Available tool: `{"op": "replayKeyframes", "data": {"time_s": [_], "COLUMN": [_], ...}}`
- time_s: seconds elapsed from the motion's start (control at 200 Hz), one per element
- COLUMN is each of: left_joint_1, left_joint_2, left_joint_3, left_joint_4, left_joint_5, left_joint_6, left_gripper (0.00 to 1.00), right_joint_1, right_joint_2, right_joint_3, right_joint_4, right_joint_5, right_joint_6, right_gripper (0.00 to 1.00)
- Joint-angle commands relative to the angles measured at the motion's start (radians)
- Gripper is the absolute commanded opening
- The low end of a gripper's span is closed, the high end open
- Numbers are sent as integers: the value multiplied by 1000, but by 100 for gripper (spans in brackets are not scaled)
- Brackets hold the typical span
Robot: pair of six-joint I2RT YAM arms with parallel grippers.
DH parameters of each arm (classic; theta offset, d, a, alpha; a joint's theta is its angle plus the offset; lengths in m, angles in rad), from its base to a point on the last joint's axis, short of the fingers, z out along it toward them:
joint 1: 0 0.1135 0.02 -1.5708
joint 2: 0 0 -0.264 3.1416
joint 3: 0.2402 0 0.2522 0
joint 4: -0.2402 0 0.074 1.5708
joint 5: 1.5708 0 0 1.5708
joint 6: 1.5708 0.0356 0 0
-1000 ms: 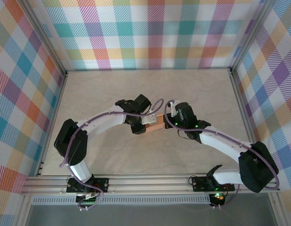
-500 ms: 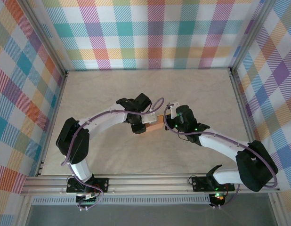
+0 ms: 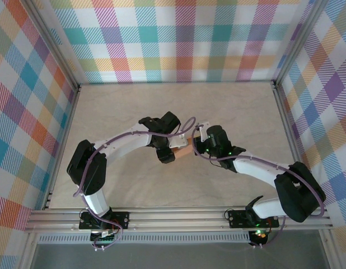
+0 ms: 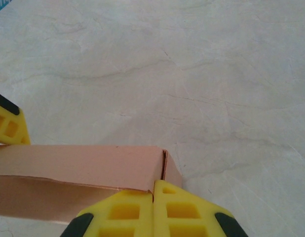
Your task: Fold the paper box
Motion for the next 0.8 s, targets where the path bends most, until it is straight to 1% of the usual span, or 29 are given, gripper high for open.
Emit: {"op": "replayKeyframes", "data": {"time_s": [0.0, 0.175, 0.225, 0.285, 0.4, 0.6, 0.69, 0.795], "left_joint_1": [-4, -4, -5, -3, -5, -8, -9, -12], "left_joint_2": [-14, -43, -56, -77, -123, -263, -320, -399], "left_joint_3": [26, 27, 25, 15, 3, -60, -80, -134], "left_joint_4": [-13, 6, 12, 34, 63, 110, 119, 127], "left_joint_5": [10, -11, -25, -47, -79, -183, -256, -239], "left_joint_6": [-22, -44, -67, -116, -235, -413, -531, -621], "left_gripper": [75, 89, 93, 100, 100, 100, 100, 100], "right_joint_1": [11, 13, 14, 16, 17, 19, 19, 24], "right_joint_2": [19, 22, 24, 23, 23, 29, 35, 41], "right_joint_3": [22, 39, 46, 56, 81, 130, 164, 194], "right_joint_4": [-139, -177, -186, -197, -229, -296, -345, -389], "right_joint_5": [-29, -18, -19, -23, -17, 14, 45, 58], "right_joint_6": [-11, -17, -16, -15, -19, 8, 49, 64], "right_gripper": [0, 0, 0, 0, 0, 0, 0, 0]}}
